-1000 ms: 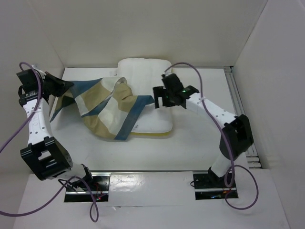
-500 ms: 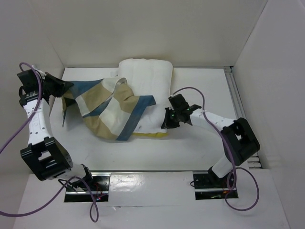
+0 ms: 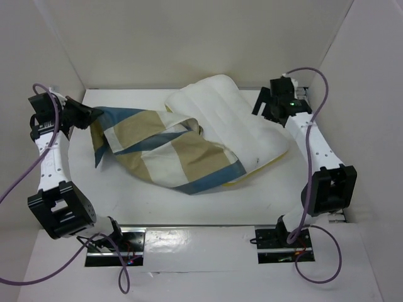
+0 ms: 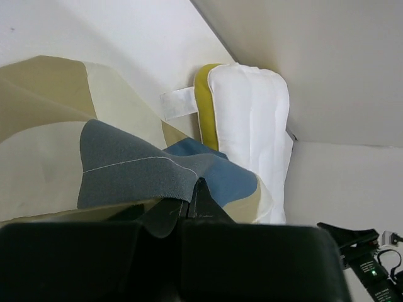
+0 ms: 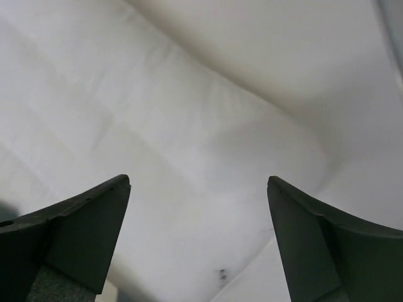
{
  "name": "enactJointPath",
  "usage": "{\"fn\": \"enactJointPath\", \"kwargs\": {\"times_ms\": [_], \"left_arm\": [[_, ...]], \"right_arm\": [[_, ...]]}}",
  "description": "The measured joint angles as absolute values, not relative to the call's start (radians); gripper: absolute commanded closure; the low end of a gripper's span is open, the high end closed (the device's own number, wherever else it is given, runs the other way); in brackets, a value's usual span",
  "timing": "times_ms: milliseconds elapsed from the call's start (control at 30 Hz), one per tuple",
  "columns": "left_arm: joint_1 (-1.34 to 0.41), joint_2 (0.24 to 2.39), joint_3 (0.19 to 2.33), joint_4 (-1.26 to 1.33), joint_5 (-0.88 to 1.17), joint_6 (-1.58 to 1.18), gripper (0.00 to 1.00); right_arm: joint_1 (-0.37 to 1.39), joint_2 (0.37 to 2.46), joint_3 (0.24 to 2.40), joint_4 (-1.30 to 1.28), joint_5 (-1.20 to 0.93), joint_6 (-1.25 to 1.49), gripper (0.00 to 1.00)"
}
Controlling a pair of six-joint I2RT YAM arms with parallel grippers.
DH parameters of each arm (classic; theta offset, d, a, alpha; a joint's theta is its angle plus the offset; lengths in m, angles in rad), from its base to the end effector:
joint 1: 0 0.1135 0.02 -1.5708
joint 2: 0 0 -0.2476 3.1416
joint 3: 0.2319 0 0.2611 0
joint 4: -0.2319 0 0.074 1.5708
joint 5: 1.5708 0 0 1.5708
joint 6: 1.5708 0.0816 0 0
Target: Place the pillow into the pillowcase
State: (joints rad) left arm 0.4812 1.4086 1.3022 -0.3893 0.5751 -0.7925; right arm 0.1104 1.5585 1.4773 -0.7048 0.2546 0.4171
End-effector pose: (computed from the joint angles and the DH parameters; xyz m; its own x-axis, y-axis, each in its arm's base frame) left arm 0.3436 0.1293 0.3228 -0.3215 -0.8420 -0.4333 -0.2752 0.5209 -0.8080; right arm 0.3831 0.0218 0.2920 -0.6145 0.3263 -0.7183 0.3491 0.9289 0.1234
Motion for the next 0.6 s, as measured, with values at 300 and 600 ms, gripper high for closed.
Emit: {"fn": "enactJointPath", "kwargs": {"times_ms": [300,600], "left_arm": [[0.442,1.407,1.297,-0.387,0.578,-0.793,1.00],[0.436,1.407,1.296,-0.387,0.572,-0.789,1.00]], "right_arm": [[0.574,1.500,1.224,-0.520,0.045,0.487,0.01],[0.783,1.533,1.178,-0.595,0.218,0.600,0.01]]}}
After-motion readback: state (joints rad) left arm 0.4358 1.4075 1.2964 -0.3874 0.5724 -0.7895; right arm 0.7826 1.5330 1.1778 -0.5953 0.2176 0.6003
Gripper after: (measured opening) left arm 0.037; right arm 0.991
